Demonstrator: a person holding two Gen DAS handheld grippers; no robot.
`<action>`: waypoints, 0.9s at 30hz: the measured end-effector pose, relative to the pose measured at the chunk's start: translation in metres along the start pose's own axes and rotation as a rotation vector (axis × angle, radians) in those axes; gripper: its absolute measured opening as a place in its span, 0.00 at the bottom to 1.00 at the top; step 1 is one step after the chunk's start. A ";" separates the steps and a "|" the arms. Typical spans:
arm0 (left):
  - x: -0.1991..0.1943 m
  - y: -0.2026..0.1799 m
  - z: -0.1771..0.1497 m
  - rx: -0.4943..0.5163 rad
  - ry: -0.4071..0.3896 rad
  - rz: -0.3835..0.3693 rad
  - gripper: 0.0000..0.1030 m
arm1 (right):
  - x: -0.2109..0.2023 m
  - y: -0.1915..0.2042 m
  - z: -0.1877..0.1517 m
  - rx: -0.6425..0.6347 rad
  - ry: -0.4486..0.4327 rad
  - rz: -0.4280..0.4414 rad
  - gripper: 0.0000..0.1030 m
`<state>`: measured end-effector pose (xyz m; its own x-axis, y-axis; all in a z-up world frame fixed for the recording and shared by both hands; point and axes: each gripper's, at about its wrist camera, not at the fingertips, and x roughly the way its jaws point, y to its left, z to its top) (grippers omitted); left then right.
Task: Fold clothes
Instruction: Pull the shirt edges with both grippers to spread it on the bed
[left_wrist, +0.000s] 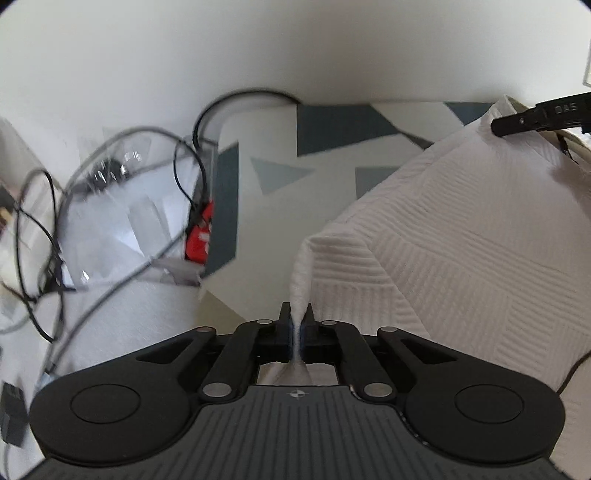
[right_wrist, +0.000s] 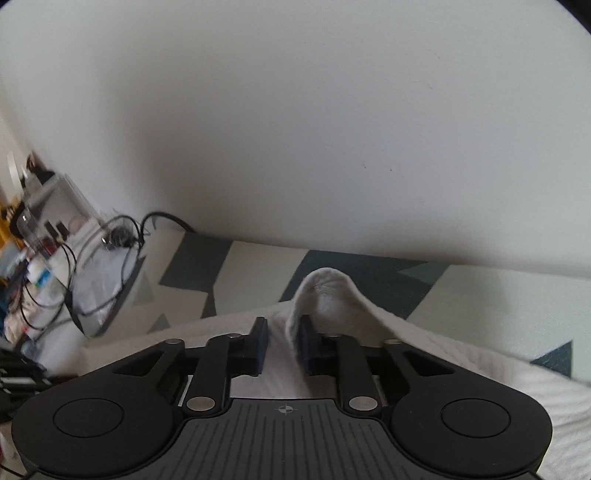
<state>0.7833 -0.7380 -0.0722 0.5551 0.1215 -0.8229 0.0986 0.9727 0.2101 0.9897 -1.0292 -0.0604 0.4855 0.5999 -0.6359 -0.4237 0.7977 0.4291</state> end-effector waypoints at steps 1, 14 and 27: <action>-0.005 0.004 0.002 -0.014 -0.021 0.001 0.03 | -0.006 0.001 0.001 0.001 -0.010 0.002 0.04; -0.008 0.043 0.035 -0.217 -0.172 0.014 0.03 | -0.053 0.001 0.035 0.024 -0.282 0.026 0.03; 0.073 0.014 0.043 -0.148 -0.080 0.157 0.18 | 0.025 -0.009 0.014 -0.059 -0.163 -0.183 0.04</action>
<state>0.8606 -0.7242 -0.1071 0.6187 0.2634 -0.7401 -0.1135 0.9622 0.2476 1.0160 -1.0206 -0.0708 0.6735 0.4512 -0.5855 -0.3590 0.8921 0.2744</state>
